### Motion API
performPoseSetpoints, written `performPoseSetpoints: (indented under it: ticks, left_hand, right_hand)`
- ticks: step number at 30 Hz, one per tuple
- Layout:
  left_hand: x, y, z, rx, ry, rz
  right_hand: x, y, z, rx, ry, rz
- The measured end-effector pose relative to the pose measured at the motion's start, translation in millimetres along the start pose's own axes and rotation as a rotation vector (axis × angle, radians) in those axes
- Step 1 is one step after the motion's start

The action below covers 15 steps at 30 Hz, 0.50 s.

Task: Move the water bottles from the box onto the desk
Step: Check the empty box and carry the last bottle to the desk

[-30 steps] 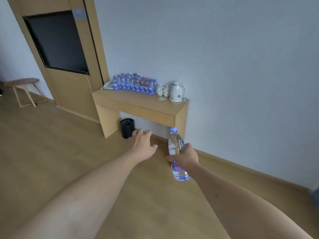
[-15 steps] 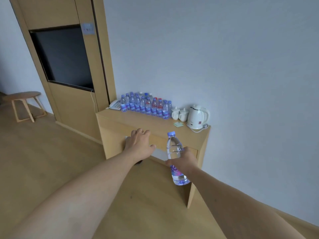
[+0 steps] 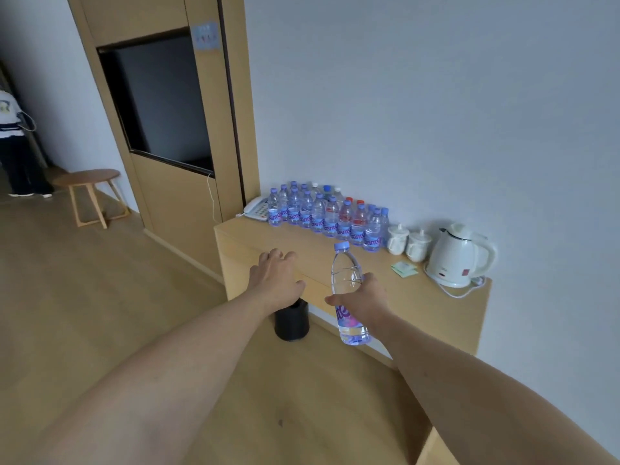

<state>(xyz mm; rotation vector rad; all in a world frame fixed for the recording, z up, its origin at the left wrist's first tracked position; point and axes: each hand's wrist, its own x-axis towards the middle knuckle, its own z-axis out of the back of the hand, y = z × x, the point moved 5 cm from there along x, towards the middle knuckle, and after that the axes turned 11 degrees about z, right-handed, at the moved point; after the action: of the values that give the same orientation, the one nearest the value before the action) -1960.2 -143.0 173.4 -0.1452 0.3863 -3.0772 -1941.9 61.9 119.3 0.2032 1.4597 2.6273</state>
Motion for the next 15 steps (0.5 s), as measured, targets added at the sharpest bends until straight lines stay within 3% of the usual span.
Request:
performPoseSetpoints:
  ticks: [8,15]
  left_hand:
    - [154.0,21.8,15.4,-0.020,-0.024,0.093]
    - [247.8,79.9,-11.8,-0.032,0.045,0.178]
  right_hand:
    - [171.3,38.4,-62.7,0.045,0.098,0.047]
    - [267.9,61.5,-135.7,0.045,0.127,0.069]
